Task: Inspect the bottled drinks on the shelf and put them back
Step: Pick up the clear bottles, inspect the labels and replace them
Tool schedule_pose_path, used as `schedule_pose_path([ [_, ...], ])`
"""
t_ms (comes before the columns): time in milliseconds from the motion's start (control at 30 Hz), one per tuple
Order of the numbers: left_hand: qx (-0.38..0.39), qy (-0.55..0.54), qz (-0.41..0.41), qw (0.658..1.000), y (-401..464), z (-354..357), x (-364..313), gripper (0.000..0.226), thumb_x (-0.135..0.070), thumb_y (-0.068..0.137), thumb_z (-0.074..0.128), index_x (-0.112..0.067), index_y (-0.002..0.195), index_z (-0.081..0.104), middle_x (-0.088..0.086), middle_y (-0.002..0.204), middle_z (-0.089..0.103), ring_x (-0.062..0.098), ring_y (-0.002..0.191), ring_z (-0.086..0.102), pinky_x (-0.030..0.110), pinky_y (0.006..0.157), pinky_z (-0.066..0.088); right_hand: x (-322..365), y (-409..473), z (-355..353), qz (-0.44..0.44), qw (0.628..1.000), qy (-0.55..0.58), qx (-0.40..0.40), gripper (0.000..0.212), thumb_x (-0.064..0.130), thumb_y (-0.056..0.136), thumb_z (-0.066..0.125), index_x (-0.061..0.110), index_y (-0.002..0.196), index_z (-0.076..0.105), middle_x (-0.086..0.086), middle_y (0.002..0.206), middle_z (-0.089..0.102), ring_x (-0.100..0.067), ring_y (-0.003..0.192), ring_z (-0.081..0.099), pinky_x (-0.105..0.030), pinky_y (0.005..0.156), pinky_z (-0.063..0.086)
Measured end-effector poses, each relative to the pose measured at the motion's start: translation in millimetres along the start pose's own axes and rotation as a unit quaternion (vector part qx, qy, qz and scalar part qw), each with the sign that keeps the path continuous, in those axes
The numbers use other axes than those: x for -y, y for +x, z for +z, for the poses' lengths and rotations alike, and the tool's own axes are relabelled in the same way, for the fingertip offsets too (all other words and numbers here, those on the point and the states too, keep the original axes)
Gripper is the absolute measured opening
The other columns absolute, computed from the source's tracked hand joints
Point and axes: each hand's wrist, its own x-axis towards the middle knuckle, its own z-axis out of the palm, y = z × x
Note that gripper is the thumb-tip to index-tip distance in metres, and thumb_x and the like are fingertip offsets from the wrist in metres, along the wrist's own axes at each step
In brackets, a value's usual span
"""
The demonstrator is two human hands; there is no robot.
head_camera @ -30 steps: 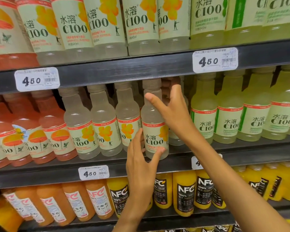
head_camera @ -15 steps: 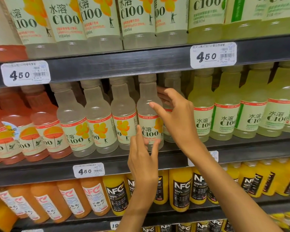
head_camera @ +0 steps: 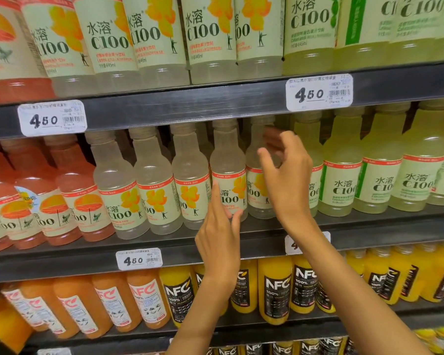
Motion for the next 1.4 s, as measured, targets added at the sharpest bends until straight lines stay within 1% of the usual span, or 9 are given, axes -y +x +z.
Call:
schedule_pose_path([
  [333, 0.047, -0.053, 0.007, 0.997, -11.5, -5.6, 3.4, 0.063, -0.021, 0.089, 0.065, -0.017, 0.145, 0.036, 0.002, 0.105, 0.066, 0.015, 0.089, 0.064, 0.034, 0.078, 0.053, -6.5, 25.5, 15.3, 0.119, 0.982, -0.071, 0.124, 0.045, -0.004, 0.090, 0.049, 0.014, 0.054, 0.029, 0.002, 0.057, 0.032, -0.012, 0.055, 0.035, -0.025, 0.049, 0.028],
  [433, 0.087, -0.055, 0.070, 0.992, -13.3, -8.2, 6.0, 0.047, -0.022, 0.089, 0.065, -0.017, 0.133, 0.049, -0.002, 0.107, 0.060, 0.007, 0.087, 0.057, 0.033, 0.078, 0.055, -4.3, 18.7, 13.4, 0.094, 0.991, -0.048, 0.084, 0.042, -0.002, 0.092, 0.047, 0.021, 0.063, 0.028, 0.006, 0.066, 0.032, -0.007, 0.062, 0.032, -0.024, 0.055, 0.025],
  [567, 0.162, -0.059, 0.093, 0.981, -18.7, -9.9, 7.7, 0.058, -0.037, 0.090, 0.061, -0.020, 0.141, 0.038, -0.002, 0.137, 0.047, 0.010, 0.126, 0.044, 0.030, 0.105, 0.039, 2.0, 6.9, -6.8, 0.058, 0.994, 0.060, 0.073, 0.016, 0.013, 0.097, 0.053, 0.009, 0.088, 0.040, 0.002, 0.077, 0.043, -0.006, 0.068, 0.039, -0.014, 0.058, 0.034],
  [733, 0.212, -0.183, 0.029, 0.960, -30.9, -14.4, -1.3, 0.088, -0.051, 0.082, 0.064, -0.031, 0.150, 0.012, -0.012, 0.154, 0.025, 0.001, 0.140, 0.022, 0.027, 0.114, 0.025, 15.6, -1.0, -36.3, 0.076, 0.960, 0.218, 0.155, 0.032, 0.010, 0.098, 0.051, 0.006, 0.129, 0.047, -0.009, 0.130, 0.058, -0.018, 0.123, 0.054, -0.041, 0.106, 0.042],
  [900, 0.271, -0.423, -0.121, 0.856, -38.3, -31.1, -8.9, 0.094, -0.044, 0.063, 0.083, -0.028, 0.142, 0.033, -0.022, 0.119, 0.061, -0.011, 0.107, 0.057, 0.005, 0.077, 0.047, 24.6, -7.8, -56.4, 0.113, 0.908, 0.344, 0.212, 0.041, 0.009, 0.096, 0.052, 0.010, 0.136, 0.046, -0.006, 0.123, 0.066, -0.015, 0.112, 0.063, -0.028, 0.089, 0.053],
  [1033, 0.299, -0.456, -0.122, 0.830, -40.3, -54.5, -16.1, 0.061, -0.033, 0.063, 0.085, -0.031, 0.115, 0.055, -0.014, 0.101, 0.072, 0.001, 0.094, 0.067, 0.010, 0.069, 0.051, 30.8, -7.0, -66.1, 0.208, 0.851, 0.434, 0.212, 0.045, 0.015, 0.090, 0.060, 0.009, 0.134, 0.050, -0.003, 0.108, 0.073, -0.016, 0.100, 0.069, -0.026, 0.079, 0.055],
  [1200, 0.384, -0.501, -0.131, 0.764, -54.2, -84.7, -27.1, 0.052, -0.045, 0.062, 0.074, -0.029, 0.110, 0.062, -0.010, 0.103, 0.073, 0.006, 0.094, 0.068, 0.016, 0.072, 0.052, 32.6, -7.6, -67.6, 0.277, 0.778, 0.505, 0.251, 0.042, 0.027, 0.085, 0.062, 0.009, 0.123, 0.055, -0.008, 0.108, 0.070, -0.019, 0.101, 0.068, -0.031, 0.079, 0.057],
  [1300, 0.441, -0.563, -0.180, 0.675, -62.1, -98.2, -25.2, 0.071, -0.053, 0.063, 0.079, -0.024, 0.124, 0.058, 0.003, 0.115, 0.069, 0.021, 0.105, 0.066, 0.042, 0.089, 0.053, 33.7, -9.6, -66.7, 0.326, 0.685, 0.577, 0.305, 0.039, 0.033, 0.091, 0.051, 0.009, 0.121, 0.053, -0.009, 0.109, 0.070, -0.021, 0.098, 0.069, -0.033, 0.078, 0.057],
  [1400, 0.477, -0.632, -0.169, 0.586, -69.8, -99.9, -21.3, 0.070, -0.050, 0.078, 0.072, -0.013, 0.134, 0.051, 0.012, 0.119, 0.064, 0.025, 0.103, 0.063, 0.043, 0.089, 0.052, 35.8, -15.0, -61.1, 0.349, 0.666, 0.577, 0.319, 0.041, 0.033, 0.087, 0.050, 0.011, 0.122, 0.049, -0.004, 0.095, 0.065, -0.015, 0.081, 0.066, -0.030, 0.068, 0.056],
])
